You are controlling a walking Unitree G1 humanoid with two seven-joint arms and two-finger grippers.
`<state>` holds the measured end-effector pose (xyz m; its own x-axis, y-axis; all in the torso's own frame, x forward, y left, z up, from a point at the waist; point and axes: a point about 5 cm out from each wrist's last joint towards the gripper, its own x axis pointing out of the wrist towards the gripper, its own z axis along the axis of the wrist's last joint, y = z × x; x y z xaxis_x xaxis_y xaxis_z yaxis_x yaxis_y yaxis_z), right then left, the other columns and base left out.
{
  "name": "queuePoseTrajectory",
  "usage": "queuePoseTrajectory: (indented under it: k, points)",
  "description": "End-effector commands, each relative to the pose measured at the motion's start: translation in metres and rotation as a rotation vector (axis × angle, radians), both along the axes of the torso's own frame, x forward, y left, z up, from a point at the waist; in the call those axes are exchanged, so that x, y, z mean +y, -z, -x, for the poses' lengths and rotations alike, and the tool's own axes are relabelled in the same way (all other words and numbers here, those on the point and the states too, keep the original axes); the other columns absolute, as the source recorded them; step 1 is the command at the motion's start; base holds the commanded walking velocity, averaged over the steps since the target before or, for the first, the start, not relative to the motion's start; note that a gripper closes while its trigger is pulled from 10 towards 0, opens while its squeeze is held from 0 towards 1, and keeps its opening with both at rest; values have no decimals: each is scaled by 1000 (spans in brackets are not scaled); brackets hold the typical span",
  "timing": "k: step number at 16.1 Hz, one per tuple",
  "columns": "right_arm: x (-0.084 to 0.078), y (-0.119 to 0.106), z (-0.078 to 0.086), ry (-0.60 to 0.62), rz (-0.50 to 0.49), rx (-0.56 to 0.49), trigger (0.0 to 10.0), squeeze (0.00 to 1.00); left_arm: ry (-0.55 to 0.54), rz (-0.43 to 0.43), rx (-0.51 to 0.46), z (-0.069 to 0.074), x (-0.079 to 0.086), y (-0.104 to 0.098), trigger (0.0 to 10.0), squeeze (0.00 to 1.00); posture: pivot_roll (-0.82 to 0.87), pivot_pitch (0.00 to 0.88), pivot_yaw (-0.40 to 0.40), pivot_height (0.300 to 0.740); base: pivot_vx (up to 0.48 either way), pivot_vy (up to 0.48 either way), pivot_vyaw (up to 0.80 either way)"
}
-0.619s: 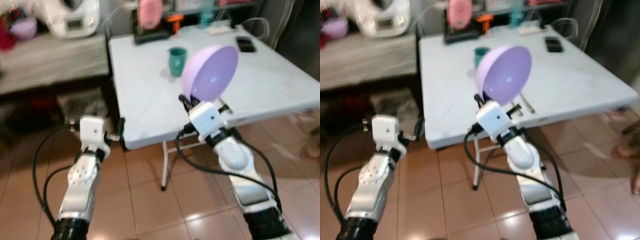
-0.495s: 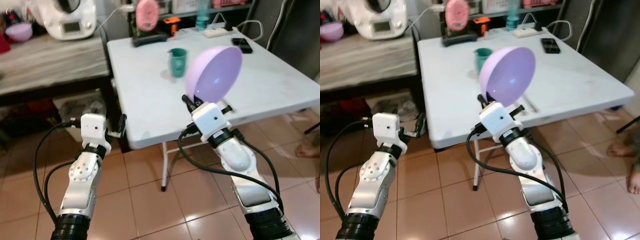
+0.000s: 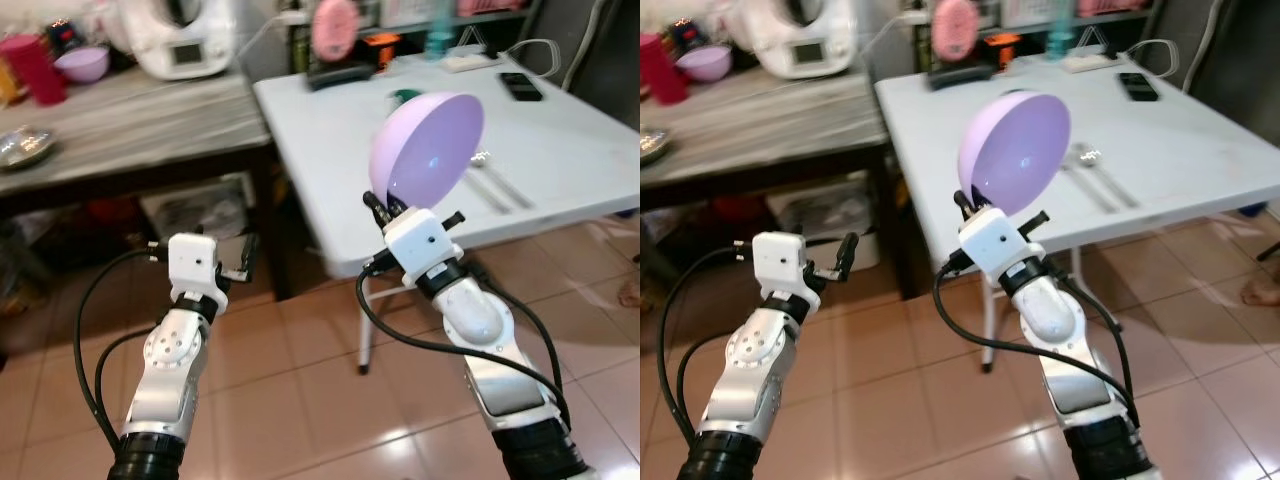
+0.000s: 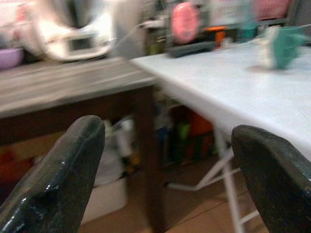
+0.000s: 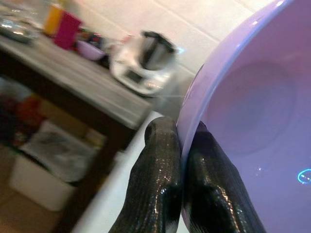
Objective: Setting the table
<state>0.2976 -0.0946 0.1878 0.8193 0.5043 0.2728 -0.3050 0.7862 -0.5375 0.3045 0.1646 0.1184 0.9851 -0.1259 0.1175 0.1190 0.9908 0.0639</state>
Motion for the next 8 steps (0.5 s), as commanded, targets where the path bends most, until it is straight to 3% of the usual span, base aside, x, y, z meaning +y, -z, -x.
queuePoseTrajectory:
  k: [1,5,8]
  points:
    - [8,-8,2,-35,-8,-37,10000,0,-22,-6,-1,0,8,-1,10000,0,-152,67,55,740,0,480,800]
    - [8,-8,3,-42,-9,-35,10000,0,-23,-9,-2,1,8,0,10000,0,-150,67,53,740,0,480,722]
    - [10,-7,3,-48,-11,-35,10000,0,-25,-10,-1,2,8,0,10000,0,-148,67,53,740,0,480,133]
